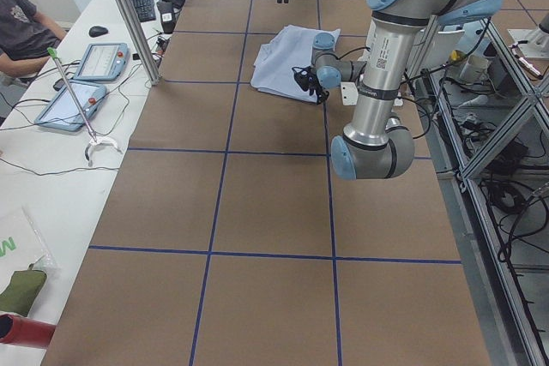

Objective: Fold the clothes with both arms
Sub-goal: 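Grasp the shirt corner with the left gripper and pull it toward the collar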

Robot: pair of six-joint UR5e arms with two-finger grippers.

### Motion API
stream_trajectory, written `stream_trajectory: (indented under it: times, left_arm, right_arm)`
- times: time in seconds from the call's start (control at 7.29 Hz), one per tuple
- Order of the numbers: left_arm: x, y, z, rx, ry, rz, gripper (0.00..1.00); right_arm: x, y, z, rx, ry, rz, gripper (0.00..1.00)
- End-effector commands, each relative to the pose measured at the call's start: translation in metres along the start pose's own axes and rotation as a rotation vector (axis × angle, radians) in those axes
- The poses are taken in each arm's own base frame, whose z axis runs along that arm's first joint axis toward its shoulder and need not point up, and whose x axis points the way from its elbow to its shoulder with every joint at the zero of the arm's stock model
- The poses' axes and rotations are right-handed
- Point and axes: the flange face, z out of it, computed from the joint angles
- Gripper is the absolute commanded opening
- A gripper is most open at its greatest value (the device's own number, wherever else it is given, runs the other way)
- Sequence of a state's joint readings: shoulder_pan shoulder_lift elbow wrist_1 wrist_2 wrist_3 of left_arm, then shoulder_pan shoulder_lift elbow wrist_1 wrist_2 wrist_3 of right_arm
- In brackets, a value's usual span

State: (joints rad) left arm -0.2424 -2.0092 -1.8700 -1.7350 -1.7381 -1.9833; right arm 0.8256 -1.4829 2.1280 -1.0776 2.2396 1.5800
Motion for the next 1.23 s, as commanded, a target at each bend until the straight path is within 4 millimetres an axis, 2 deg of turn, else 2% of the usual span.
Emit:
stream_trajectory:
  times: [0.0, 0.14, 0.27, 0.55, 0.82, 0.96, 1.1]
  left_arm:
    - [0.000, 0.000, 0.000, 0.000, 0.000, 0.000, 0.56]
    - [0.001, 0.000, -0.001, -0.001, 0.002, 0.000, 0.49]
    - [0.001, 0.000, -0.001, -0.001, 0.002, 0.000, 0.36]
    - [0.001, -0.001, -0.001, 0.001, 0.003, -0.002, 0.00]
    - [0.005, -0.010, -0.009, 0.008, 0.017, -0.011, 0.00]
    - [0.011, -0.025, -0.015, 0.027, 0.031, -0.026, 0.00]
    - [0.023, -0.055, -0.029, 0.063, 0.060, -0.038, 0.00]
  right_arm:
    - [0.003, -0.002, 0.001, 0.001, 0.007, 0.006, 1.00]
    - [0.002, -0.002, 0.001, 0.001, 0.006, 0.005, 1.00]
    - [0.002, -0.002, 0.001, 0.001, 0.006, 0.005, 1.00]
    - [0.004, -0.002, 0.001, 0.003, 0.009, 0.009, 1.00]
    - [0.007, -0.003, 0.002, 0.003, 0.014, 0.012, 1.00]
    - [0.007, -0.003, 0.002, 0.001, 0.014, 0.012, 1.00]
    - [0.006, -0.004, 0.001, 0.002, 0.012, 0.012, 1.00]
